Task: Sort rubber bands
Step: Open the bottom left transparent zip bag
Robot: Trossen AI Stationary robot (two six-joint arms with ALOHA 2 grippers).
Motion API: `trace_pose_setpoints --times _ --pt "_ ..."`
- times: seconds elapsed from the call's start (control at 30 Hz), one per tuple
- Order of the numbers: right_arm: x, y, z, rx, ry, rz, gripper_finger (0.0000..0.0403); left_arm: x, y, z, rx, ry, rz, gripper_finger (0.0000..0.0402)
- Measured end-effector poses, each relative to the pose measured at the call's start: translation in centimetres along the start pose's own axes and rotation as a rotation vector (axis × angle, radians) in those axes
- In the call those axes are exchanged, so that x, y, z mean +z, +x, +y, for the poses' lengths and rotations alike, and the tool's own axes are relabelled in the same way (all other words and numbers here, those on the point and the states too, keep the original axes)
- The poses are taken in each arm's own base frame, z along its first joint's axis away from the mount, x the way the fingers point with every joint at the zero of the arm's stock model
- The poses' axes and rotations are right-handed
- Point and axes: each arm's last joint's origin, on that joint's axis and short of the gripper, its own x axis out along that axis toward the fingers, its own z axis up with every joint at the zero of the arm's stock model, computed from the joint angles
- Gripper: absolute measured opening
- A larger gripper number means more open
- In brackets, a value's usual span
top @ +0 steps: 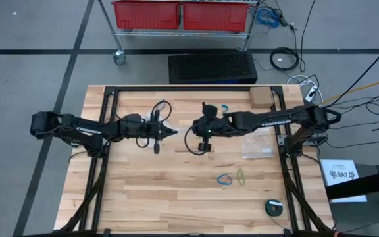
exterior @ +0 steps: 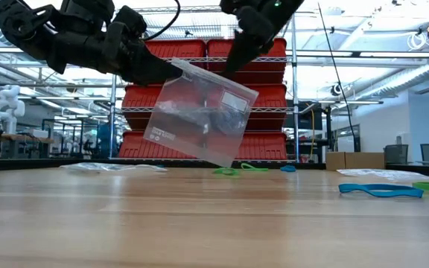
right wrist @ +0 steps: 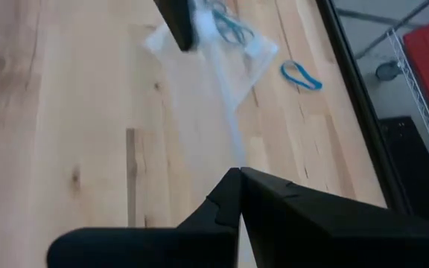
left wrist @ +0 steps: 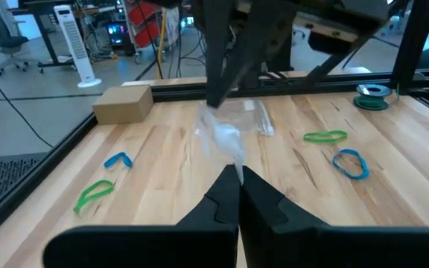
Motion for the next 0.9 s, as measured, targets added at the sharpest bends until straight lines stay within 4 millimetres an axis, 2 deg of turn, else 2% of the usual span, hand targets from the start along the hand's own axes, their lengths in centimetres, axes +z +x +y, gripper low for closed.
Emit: trace_pose_setpoints --times 0.23,0.37,0.73,0.9 --pt "-1.2 -0.6 -0.1 0.004 0.017 0.115 0.0000 0.1 0.0 0.0 0.001 0.000 -0.008 0.0001" --pt "-1.1 -0.7 0.0 0.008 0.039 0.106 0.0011 0.1 0.0 0.0 0.001 0.001 -0.008 0.0001" --pt "0.7 -0.7 -0.1 0.011 0.031 -0.070 0.0127 0.1 0.0 0.0 0.002 0.015 -0.011 0.0001" --pt "1.5 -0.8 -0.1 0.017 0.028 -0.153 0.0162 0.1 0.0 0.0 0.003 0.026 -0.014 0.0001"
